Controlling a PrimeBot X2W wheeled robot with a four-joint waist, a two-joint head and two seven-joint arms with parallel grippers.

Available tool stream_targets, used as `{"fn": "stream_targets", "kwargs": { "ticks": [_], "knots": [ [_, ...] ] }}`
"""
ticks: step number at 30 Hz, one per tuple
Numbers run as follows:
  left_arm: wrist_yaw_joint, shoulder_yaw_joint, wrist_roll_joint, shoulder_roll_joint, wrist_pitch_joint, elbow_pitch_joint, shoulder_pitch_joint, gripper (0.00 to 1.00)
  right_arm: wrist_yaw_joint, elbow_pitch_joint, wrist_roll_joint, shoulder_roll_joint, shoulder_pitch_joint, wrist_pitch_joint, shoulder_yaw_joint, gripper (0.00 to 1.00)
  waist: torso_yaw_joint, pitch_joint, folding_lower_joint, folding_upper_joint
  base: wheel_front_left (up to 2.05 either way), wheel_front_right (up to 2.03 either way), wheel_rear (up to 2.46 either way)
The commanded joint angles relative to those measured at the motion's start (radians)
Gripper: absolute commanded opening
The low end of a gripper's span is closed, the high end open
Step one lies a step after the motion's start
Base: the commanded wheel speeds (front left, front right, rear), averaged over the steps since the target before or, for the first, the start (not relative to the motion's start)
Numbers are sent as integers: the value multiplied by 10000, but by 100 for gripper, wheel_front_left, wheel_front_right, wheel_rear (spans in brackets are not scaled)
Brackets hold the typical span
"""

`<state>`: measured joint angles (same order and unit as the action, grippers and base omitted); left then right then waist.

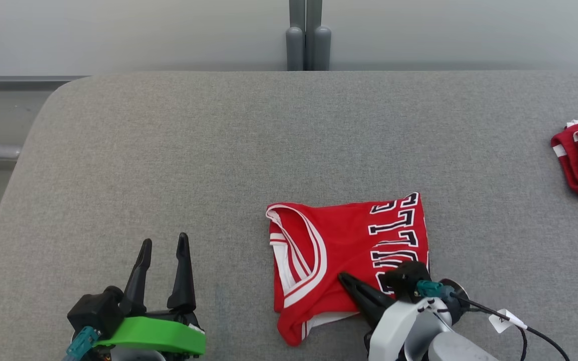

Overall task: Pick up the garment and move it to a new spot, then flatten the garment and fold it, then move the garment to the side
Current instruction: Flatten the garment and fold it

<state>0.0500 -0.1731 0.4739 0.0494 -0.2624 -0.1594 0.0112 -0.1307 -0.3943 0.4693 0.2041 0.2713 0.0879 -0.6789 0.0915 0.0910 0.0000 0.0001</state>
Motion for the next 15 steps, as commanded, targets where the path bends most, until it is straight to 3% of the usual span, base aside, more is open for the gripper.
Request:
{"fn": "stream_targets", "kwargs": {
  "ticks": [1,15],
  "knots": [
    [36,2,-137,27,-28,-1,-93,100,-2,138,-92,71,-258,-105,-21,0,19,-36,0,-1,0,0,0],
    [-3,74,-162,27,-28,-21,-254,100,0,147,-242,396,-1340,-770,585,0,-227,-171,0,-1,0,0,0]
  ]
}}
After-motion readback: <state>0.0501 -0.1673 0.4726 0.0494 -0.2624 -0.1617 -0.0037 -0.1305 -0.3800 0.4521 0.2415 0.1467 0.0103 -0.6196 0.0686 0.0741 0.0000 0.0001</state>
